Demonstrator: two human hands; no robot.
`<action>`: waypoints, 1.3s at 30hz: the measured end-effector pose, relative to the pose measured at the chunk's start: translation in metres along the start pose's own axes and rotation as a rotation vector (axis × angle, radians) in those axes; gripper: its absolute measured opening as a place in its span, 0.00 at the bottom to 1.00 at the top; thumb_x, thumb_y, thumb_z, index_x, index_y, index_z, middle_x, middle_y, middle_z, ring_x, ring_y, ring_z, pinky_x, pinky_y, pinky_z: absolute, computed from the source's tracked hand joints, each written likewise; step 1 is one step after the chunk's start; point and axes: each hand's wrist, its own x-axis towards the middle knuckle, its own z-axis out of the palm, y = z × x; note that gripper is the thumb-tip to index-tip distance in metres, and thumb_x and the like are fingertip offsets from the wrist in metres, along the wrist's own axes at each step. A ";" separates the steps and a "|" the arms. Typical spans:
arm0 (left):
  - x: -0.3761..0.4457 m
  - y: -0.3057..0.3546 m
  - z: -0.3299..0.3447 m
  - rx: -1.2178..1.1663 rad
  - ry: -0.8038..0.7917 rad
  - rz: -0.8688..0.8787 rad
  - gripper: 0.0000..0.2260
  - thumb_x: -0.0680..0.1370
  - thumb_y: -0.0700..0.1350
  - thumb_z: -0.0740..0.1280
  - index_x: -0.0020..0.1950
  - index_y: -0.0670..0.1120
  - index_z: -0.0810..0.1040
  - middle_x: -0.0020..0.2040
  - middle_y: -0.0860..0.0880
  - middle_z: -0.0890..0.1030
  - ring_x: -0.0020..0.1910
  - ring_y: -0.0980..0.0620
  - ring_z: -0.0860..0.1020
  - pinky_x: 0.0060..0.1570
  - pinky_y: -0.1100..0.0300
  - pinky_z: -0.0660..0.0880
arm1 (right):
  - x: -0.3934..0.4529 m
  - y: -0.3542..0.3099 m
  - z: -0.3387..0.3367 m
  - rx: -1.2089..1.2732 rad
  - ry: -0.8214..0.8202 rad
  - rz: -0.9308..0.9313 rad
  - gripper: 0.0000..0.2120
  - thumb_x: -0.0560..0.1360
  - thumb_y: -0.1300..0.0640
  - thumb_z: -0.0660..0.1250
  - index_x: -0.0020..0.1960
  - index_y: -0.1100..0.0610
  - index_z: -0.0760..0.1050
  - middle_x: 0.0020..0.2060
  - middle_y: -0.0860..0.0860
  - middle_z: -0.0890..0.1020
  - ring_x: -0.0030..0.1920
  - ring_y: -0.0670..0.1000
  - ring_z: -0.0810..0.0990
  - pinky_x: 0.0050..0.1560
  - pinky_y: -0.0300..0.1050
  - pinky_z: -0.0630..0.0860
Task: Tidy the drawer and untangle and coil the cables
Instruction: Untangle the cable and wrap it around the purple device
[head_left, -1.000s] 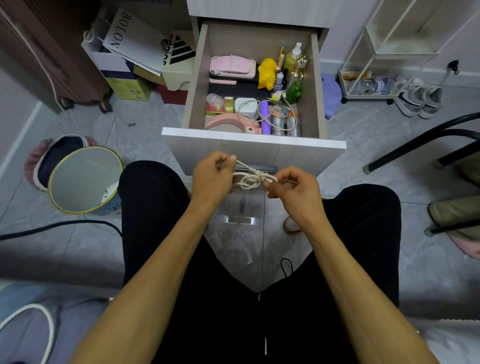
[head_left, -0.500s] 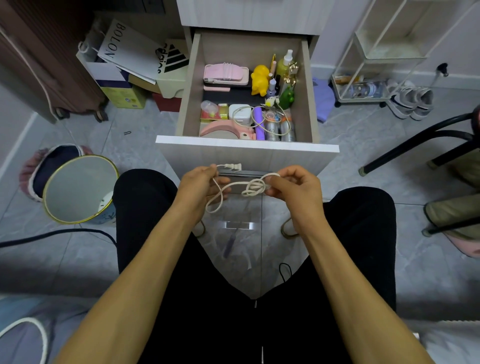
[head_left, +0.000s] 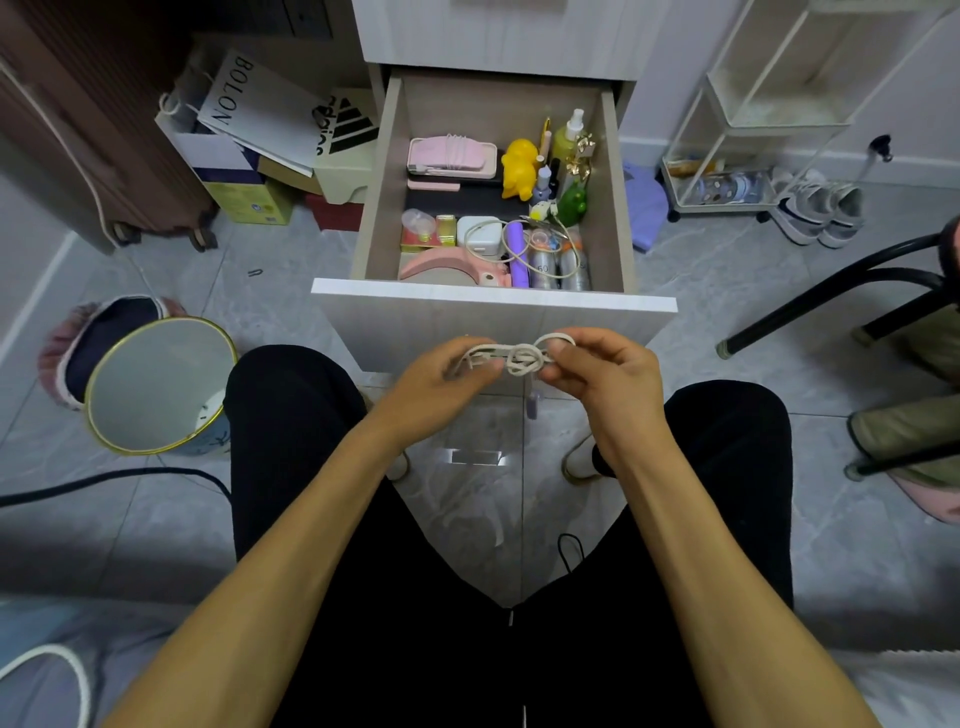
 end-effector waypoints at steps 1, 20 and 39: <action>0.000 0.000 0.002 0.037 -0.005 0.049 0.11 0.78 0.51 0.68 0.60 0.52 0.80 0.55 0.56 0.81 0.57 0.57 0.77 0.63 0.55 0.73 | 0.001 -0.001 0.000 0.014 -0.003 0.003 0.04 0.73 0.68 0.70 0.44 0.62 0.81 0.38 0.57 0.85 0.35 0.55 0.82 0.48 0.51 0.81; -0.008 0.016 0.009 0.087 0.170 0.138 0.08 0.77 0.39 0.69 0.40 0.51 0.80 0.32 0.57 0.78 0.30 0.63 0.73 0.34 0.71 0.69 | -0.002 0.003 0.002 -0.119 -0.060 -0.028 0.07 0.75 0.68 0.68 0.48 0.58 0.79 0.34 0.52 0.82 0.33 0.49 0.81 0.45 0.48 0.82; -0.019 -0.001 0.001 0.201 0.345 0.368 0.06 0.75 0.35 0.68 0.46 0.46 0.80 0.47 0.50 0.79 0.47 0.61 0.76 0.51 0.75 0.68 | 0.008 0.021 -0.001 -0.907 -0.153 -0.489 0.05 0.78 0.58 0.66 0.43 0.56 0.76 0.34 0.51 0.81 0.35 0.51 0.79 0.40 0.49 0.78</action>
